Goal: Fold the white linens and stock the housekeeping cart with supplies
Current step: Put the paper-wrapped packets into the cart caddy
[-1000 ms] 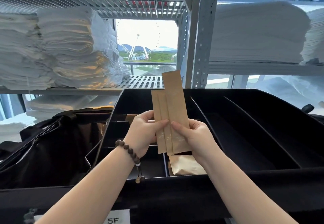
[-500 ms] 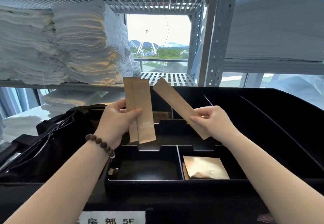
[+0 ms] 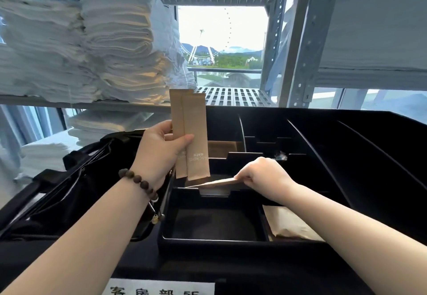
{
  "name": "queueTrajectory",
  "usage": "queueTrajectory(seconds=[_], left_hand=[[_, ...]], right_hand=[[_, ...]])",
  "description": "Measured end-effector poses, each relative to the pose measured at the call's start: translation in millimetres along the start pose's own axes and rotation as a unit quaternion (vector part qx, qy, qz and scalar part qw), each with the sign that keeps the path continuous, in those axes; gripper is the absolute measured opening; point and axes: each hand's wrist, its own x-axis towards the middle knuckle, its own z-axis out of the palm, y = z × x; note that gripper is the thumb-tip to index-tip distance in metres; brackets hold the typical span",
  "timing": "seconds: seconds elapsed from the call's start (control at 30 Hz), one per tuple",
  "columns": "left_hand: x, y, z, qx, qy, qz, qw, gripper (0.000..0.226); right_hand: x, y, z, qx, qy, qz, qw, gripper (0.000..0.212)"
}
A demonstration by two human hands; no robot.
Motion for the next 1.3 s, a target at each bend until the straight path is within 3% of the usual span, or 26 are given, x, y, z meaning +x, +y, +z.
queueTrajectory(seconds=[0.33, 0.57, 0.67, 0.73, 0.8, 0.87, 1.03, 1.13, 1.2, 1.27, 1.3], left_hand=[[14, -15, 23, 0.009, -0.014, -0.013, 1.0, 0.024], [16, -17, 34, -0.007, -0.003, -0.042, 0.999, 0.026], [15, -16, 39, -0.009, 0.01, -0.06, 0.998, 0.028], [14, -13, 41, -0.014, 0.014, -0.066, 0.998, 0.031], [13, -8, 45, -0.041, 0.004, -0.071, 0.997, 0.031], [12, -4, 50, -0.087, -0.016, -0.085, 0.992, 0.029], [10, 3, 64, -0.152, -0.038, -0.093, 0.983, 0.024], [9, 3, 69, -0.153, -0.03, -0.094, 0.983, 0.031], [11, -1, 68, -0.082, 0.003, -0.05, 0.995, 0.052], [13, -2, 61, 0.084, 0.056, 0.063, 0.993, 0.082], [14, -1, 56, 0.17, 0.063, 0.139, 0.974, 0.091]], right_hand=[[15, 13, 21, 0.14, -0.099, -0.024, 0.985, 0.041], [20, 22, 17, 0.18, -0.147, -0.068, 0.97, 0.025], [19, 26, 11, 0.24, -0.115, -0.041, 0.963, 0.023], [19, 25, -2, 0.376, -0.035, 0.008, 0.926, 0.023], [17, 18, -16, 0.533, 0.011, 0.039, 0.845, 0.031], [15, 9, -26, 0.62, 0.009, 0.053, 0.783, 0.045], [9, -4, -28, 0.671, 0.05, 0.096, 0.733, 0.042], [6, 0, -26, 0.671, 0.068, 0.109, 0.73, 0.031], [5, 5, -25, 0.652, 0.078, 0.112, 0.746, 0.026], [3, 14, -25, 0.583, 0.101, 0.11, 0.798, 0.015], [3, 18, -25, 0.528, 0.116, 0.105, 0.835, 0.008]])
